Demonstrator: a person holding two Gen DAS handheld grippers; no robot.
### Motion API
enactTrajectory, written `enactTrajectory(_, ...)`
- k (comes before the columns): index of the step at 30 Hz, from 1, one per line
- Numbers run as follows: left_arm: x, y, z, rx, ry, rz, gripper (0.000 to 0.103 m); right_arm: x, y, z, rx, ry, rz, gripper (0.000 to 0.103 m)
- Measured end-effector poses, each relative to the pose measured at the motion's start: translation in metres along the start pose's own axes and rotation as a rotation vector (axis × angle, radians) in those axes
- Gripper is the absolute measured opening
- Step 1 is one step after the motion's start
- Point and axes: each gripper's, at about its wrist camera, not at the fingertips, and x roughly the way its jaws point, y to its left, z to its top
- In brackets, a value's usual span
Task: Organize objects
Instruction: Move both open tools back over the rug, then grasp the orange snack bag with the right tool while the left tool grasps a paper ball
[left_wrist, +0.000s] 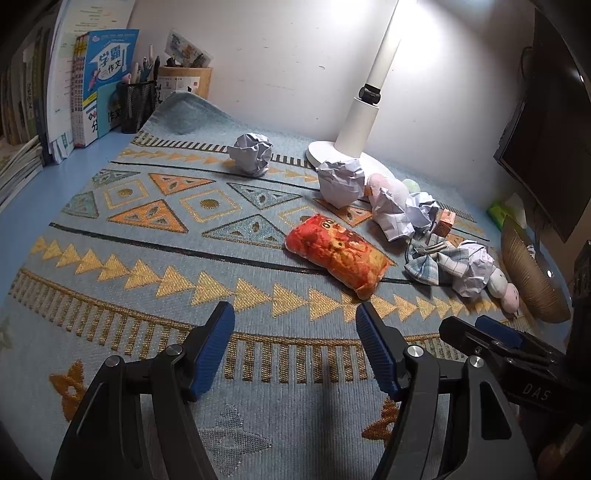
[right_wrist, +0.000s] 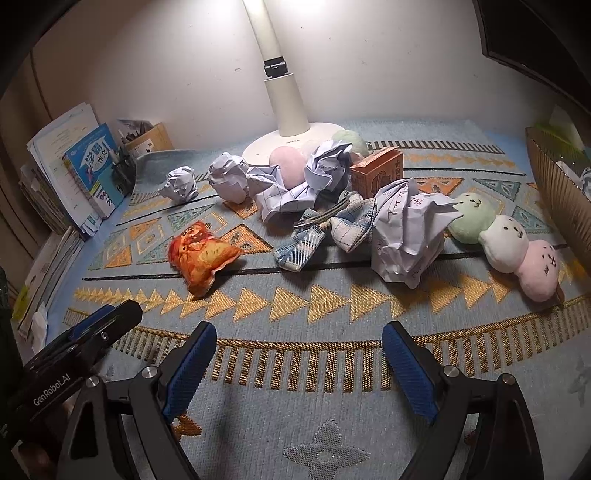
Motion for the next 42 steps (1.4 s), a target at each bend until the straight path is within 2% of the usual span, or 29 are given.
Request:
enactTrajectory(8, -0.003, 0.001, 0.000, -0.011, -0.015, 0.006, 0.066, 0.004, -0.001, 0.001, 0.005, 0.020, 0.002, 0.090)
enactTrajectory(18, -0.002, 0.009, 0.001, -0.054, -0.007, -0.027, 0.066, 0.005, -0.002, 0.000, 0.009, 0.026, -0.001, 0.091)
enactTrajectory(34, -0.003, 0.006, 0.001, -0.027, -0.012, -0.010, 0.066, 0.000, -0.001, 0.000, 0.009, -0.001, -0.024, 0.090)
enactTrajectory(37, -0.004, 0.008, 0.003, -0.037, -0.008, -0.018, 0.066, 0.005, 0.005, 0.005, -0.006, 0.041, -0.017, 0.090)
enactTrajectory(39, 0.000, 0.012, 0.009, -0.038, 0.017, -0.033, 0.066, 0.012, 0.014, 0.011, -0.022, 0.092, 0.030, 0.090)
enactTrajectory(42, 0.004, 0.018, 0.027, 0.037, 0.004, 0.073, 0.066, 0.019, 0.033, 0.027, -0.047, 0.116, 0.068, 0.091)
